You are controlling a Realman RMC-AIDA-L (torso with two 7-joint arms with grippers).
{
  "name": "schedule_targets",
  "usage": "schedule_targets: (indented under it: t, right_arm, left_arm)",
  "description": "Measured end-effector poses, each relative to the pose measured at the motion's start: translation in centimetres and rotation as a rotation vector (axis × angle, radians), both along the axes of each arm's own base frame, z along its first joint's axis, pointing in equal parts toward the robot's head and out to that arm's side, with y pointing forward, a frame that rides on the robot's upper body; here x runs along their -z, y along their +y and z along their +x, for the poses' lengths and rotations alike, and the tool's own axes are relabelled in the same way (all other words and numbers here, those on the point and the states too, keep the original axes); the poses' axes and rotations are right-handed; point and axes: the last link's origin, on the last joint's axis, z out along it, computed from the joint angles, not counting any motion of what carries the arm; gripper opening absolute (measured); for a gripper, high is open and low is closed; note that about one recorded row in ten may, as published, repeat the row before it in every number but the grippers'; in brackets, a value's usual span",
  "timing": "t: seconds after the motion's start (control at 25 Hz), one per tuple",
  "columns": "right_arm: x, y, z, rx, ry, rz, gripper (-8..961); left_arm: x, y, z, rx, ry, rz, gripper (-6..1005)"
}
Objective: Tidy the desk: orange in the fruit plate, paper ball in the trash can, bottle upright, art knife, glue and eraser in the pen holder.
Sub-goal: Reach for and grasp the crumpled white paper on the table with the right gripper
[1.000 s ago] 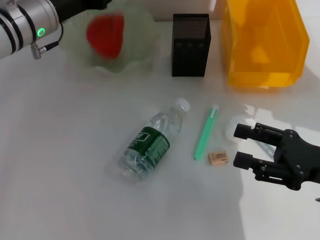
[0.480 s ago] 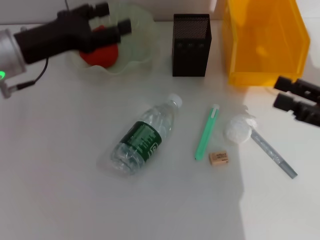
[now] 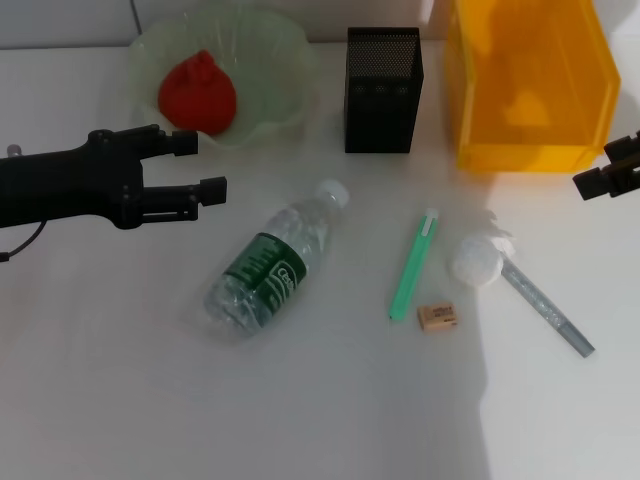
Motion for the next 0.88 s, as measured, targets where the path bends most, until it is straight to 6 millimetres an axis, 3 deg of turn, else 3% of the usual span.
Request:
schedule_targets:
  t: [0.04,0.16,0.24,0.28,0.32,0.36,0.44,0.64,0.88]
  right_arm:
    - [1.0,1.4,-1.2,0.006,-0.121,-0.031,659]
    - [2.5,2.7,-1.7,0.012,-0.207,-0.068,655]
    - [5.3,4.3,-1.9,0.009,-0.3,-0.112,652]
    - [5.3,4.3,-1.9,0.009,-0.3,-0.112,651]
    - [7.1,4.9,-1.9,0.0,-0.336,-0.136,649]
    - [7.1,4.9,-1.9,0.0,-0.336,-0.136,648]
    - [9.5,5.3,-1.8,-0.016,-0.362,-0.169,645]
    - [12.3,5.4,-1.6,-0.046,-0.397,-0.208,638]
    - [14.3,5.6,-1.0,-0.056,-0.422,-0.226,630]
  left_arm:
    - [-0.1,-0.2,-0.5,-0.015,0.007,0.002,851]
    - [0.0,-0.4,-0.8,-0.028,0.014,0.001,848]
    - [0.0,-0.4,-0.9,-0.03,0.016,-0.001,846]
    - [0.0,-0.4,-0.9,-0.03,0.016,-0.001,845]
    - [0.1,-0.5,-1.0,-0.033,0.015,-0.003,843]
    - [0.1,-0.5,-1.0,-0.034,0.015,-0.003,842]
    - [0.2,-0.7,-1.2,-0.039,0.015,-0.001,840]
    - [0.3,-0.8,-1.4,-0.047,0.016,0.0,834]
    - [0.6,-0.8,-1.5,-0.057,0.02,0.003,827]
